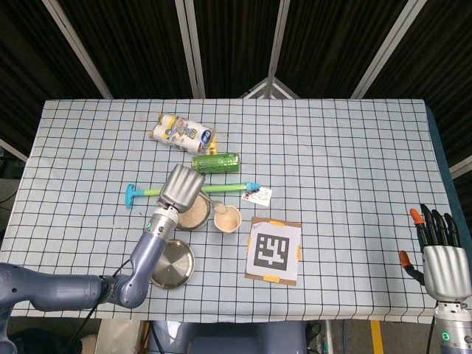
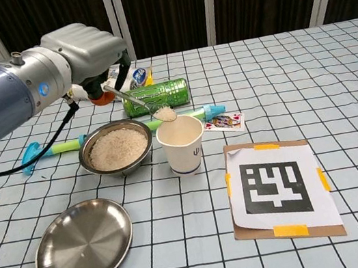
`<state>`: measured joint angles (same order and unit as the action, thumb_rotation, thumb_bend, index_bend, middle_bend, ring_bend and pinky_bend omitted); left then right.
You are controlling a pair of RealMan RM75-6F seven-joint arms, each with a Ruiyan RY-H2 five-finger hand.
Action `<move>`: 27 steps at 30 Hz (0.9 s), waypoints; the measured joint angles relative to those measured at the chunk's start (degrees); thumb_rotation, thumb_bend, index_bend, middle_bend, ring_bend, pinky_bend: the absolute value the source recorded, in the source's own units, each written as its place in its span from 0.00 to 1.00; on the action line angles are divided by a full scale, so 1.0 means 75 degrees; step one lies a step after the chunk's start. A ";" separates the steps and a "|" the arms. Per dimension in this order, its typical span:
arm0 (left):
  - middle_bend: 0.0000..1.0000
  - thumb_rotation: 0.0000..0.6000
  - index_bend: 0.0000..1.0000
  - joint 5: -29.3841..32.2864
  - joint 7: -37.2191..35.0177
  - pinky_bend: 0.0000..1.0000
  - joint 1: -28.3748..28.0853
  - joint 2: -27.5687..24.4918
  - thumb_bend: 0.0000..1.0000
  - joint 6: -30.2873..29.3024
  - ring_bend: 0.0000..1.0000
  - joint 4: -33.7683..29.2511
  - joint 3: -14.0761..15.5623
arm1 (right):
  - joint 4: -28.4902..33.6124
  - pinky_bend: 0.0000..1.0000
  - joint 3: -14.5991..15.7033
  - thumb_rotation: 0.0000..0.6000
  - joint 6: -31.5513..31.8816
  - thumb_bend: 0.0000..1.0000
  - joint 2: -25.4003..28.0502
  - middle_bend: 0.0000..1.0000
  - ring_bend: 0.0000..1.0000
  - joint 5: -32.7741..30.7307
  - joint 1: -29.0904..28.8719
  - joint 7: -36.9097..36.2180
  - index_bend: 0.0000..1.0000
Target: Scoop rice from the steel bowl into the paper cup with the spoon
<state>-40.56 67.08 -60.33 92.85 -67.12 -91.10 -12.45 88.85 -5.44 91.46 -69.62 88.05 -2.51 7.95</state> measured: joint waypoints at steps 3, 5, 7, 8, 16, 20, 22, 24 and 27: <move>0.99 1.00 0.58 -0.0087 0.0117 1.00 -0.0105 0.0064 0.48 0.0013 1.00 0.0068 0.0073 | -0.0002 0.00 0.0002 1.00 0.0003 0.38 -0.0002 0.00 0.00 0.0004 0.0002 -0.0008 0.00; 0.99 1.00 0.58 -0.0226 0.0205 1.00 -0.0179 0.0097 0.48 0.0025 1.00 0.0127 0.0166 | -0.0001 0.00 0.0003 1.00 -0.0001 0.38 0.0001 0.00 0.00 0.0005 0.0001 -0.0015 0.00; 0.99 1.00 0.58 -0.0298 0.0259 1.00 -0.0248 0.0141 0.48 0.0046 1.00 0.0167 0.0233 | 0.0001 0.00 0.0006 1.00 -0.0006 0.38 0.0004 0.00 0.00 0.0007 0.0000 -0.0019 0.00; 0.99 1.00 0.58 -0.0315 0.0287 1.00 -0.0273 0.0156 0.48 0.0052 1.00 0.0182 0.0254 | 0.0002 0.00 0.0006 1.00 -0.0006 0.38 0.0004 0.00 0.00 0.0007 0.0000 -0.0021 0.00; 0.99 1.00 0.58 -0.0584 0.0497 1.00 -0.0466 0.0251 0.48 0.0091 1.00 0.0288 0.0428 | 0.0006 0.00 0.0002 1.00 -0.0018 0.38 0.0008 0.00 0.00 -0.0005 -0.0002 -0.0025 0.00; 0.99 1.00 0.58 -0.0922 0.0619 1.00 -0.0553 0.0236 0.48 0.0124 1.00 0.0355 0.0577 | 0.0014 0.00 0.0001 1.00 -0.0016 0.38 0.0008 0.00 0.00 -0.0010 0.0000 -0.0015 0.00; 0.99 1.00 0.58 -0.1210 0.0669 1.00 -0.0599 0.0210 0.48 0.0171 1.00 0.0416 0.0711 | 0.0018 0.00 0.0001 1.00 -0.0022 0.38 0.0010 0.00 0.00 -0.0013 -0.0001 -0.0016 0.00; 0.99 1.00 0.58 -0.1456 0.0690 1.00 -0.0634 0.0183 0.48 0.0223 1.00 0.0477 0.0826 | 0.0025 0.00 0.0004 1.00 -0.0027 0.38 0.0012 0.00 0.00 -0.0014 -0.0001 -0.0015 0.00; 0.99 1.00 0.58 -0.1833 0.0721 1.00 -0.0691 0.0131 0.48 0.0312 1.00 0.0607 0.0991 | 0.0023 0.00 0.0000 1.00 -0.0019 0.38 0.0011 0.00 0.00 -0.0013 0.0000 -0.0012 0.00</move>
<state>-54.31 72.49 -65.51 93.83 -64.78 -86.55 -5.01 89.02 -5.44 91.31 -69.54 87.96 -2.51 7.86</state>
